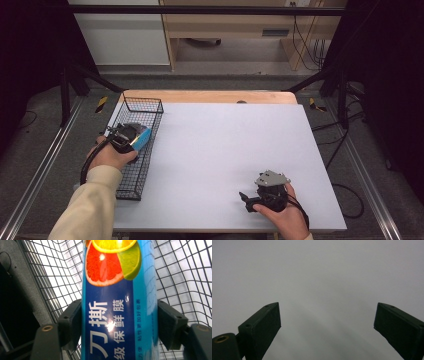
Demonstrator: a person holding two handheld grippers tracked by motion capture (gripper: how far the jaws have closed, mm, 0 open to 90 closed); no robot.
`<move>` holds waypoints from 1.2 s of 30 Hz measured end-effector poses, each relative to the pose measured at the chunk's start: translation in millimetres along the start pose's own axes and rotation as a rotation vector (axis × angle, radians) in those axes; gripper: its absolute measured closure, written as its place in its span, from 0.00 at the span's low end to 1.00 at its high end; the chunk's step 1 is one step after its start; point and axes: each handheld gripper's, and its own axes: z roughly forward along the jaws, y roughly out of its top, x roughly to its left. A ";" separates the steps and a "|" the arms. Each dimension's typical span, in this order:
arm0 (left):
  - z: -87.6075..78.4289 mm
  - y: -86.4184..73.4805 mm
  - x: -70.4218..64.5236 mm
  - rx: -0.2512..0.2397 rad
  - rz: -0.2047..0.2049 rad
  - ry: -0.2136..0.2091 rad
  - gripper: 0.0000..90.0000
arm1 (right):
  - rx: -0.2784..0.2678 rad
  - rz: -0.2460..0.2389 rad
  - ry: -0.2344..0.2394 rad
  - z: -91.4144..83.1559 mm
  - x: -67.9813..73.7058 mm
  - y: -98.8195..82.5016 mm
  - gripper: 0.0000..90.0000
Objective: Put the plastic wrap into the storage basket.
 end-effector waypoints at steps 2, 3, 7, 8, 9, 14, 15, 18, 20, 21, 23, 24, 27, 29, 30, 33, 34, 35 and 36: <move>-1.9 -0.2 -0.4 -0.011 0.006 0.003 0.30 | 0.002 0.002 0.001 0.1 0.1 0.1 0.08; -2.9 -0.4 -0.4 -0.017 0.006 0.003 0.30 | 0.003 0.003 0.001 0.2 0.3 0.1 0.08; -10.0 -2.0 0.5 -0.052 0.015 0.012 0.27 | 0.006 0.003 0.001 0.2 0.8 0.0 0.08; -13.5 -2.6 0.2 -0.059 0.025 0.030 0.26 | 0.006 0.002 0.002 0.2 0.8 0.0 0.08; -17.6 -3.2 0.0 -0.068 0.036 0.045 0.24 | 0.006 0.001 0.002 0.4 0.4 -0.1 0.08; -37.2 -8.7 0.2 -0.153 0.024 0.053 0.19 | 0.006 0.004 0.002 0.2 0.5 0.0 0.08; -41.5 -10.1 -0.2 -0.170 0.023 0.056 0.18 | 0.007 0.002 0.000 0.2 0.4 0.1 0.08; -54.5 -15.2 -5.6 -0.229 0.023 0.053 0.14 | 0.005 0.002 -0.001 0.0 0.8 0.3 0.08; -61.7 -17.8 -10.4 -0.262 0.029 0.048 0.11 | 0.004 0.001 -0.004 0.0 0.5 0.0 0.08; -66.0 -19.2 -14.1 -0.283 0.039 0.046 0.10 | 0.001 0.004 -0.004 -0.1 0.3 -0.1 0.08; -74.4 -22.3 -25.9 -0.340 0.059 0.038 0.09 | -0.001 0.004 -0.007 -0.7 -0.6 -0.1 0.08; -77.5 -23.3 -31.4 -0.370 0.082 0.036 0.08 | -0.001 0.006 -0.010 -1.2 -0.7 0.1 0.08; -85.3 -27.2 -51.9 -0.418 0.113 0.006 0.08 | -0.002 0.003 -0.011 -1.1 -0.7 0.4 0.08; -88.8 -29.4 -69.7 -0.464 0.141 -0.018 0.08 | -0.002 0.001 -0.012 -1.0 -0.5 0.4 0.08; -89.5 -29.9 -75.4 -0.477 0.155 -0.025 0.08 | -0.003 0.000 -0.014 -1.0 -0.4 0.2 0.08; -90.8 -30.9 -97.7 -0.527 0.189 -0.057 0.08 | -0.004 0.000 -0.018 -1.5 -0.9 0.1 0.08; -90.4 -30.9 -104.6 -0.541 0.204 -0.065 0.08 | -0.003 0.005 -0.020 -1.7 -0.8 0.1 0.08; -89.6 -31.0 -111.1 -0.555 0.213 -0.077 0.08 | -0.004 0.004 -0.022 -1.8 -1.0 0.1 0.08; -88.0 -31.0 -117.3 -0.570 0.221 -0.089 0.08 | -0.004 0.003 -0.023 -1.7 -1.0 0.1 0.08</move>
